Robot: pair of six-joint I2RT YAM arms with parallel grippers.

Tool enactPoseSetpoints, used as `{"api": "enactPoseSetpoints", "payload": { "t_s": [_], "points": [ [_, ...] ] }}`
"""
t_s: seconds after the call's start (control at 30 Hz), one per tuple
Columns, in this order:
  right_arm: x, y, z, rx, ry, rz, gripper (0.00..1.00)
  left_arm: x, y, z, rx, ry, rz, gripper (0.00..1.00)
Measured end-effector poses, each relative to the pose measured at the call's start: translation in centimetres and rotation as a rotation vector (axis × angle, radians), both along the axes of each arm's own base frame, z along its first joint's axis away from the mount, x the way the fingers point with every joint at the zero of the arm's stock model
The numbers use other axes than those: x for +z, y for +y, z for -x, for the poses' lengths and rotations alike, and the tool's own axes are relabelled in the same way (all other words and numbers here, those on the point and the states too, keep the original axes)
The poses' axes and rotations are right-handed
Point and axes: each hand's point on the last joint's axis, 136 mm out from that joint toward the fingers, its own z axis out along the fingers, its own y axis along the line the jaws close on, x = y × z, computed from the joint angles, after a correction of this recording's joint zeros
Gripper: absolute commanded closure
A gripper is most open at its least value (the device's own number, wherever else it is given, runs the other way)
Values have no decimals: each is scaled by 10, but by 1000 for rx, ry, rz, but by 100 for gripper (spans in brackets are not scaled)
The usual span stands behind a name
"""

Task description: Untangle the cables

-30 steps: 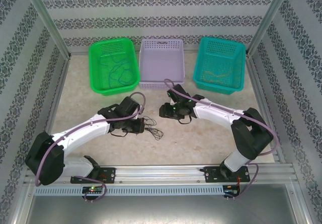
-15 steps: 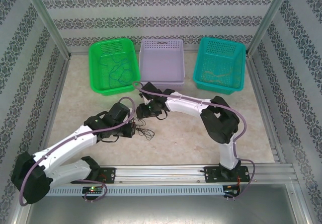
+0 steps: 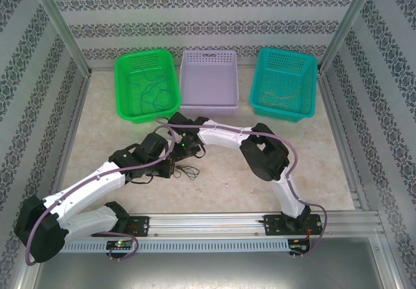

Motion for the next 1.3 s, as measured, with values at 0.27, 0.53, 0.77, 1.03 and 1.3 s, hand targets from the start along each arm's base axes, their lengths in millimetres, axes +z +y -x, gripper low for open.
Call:
{"api": "enactPoseSetpoints", "payload": {
  "t_s": [0.27, 0.53, 0.77, 1.03, 1.3],
  "points": [
    [-4, 8, -11, 9, -49, 50, 64, 3, 2, 2, 4, -13, 12, 100],
    [-3, -2, -17, -39, -59, 40, 71, 14, 6, -1, 57, -41, 25, 100],
    [31, -94, -40, -235, -71, 9, 67, 73, -13, -32, 154, -95, 130, 100],
    [90, -208, -51, -506, -179, -94, 66, 136, -63, -77, 248, -97, 367, 100],
    [106, -291, -35, -729, -258, -87, 65, 164, -119, -114, 289, -64, 562, 100]
  ]
}}
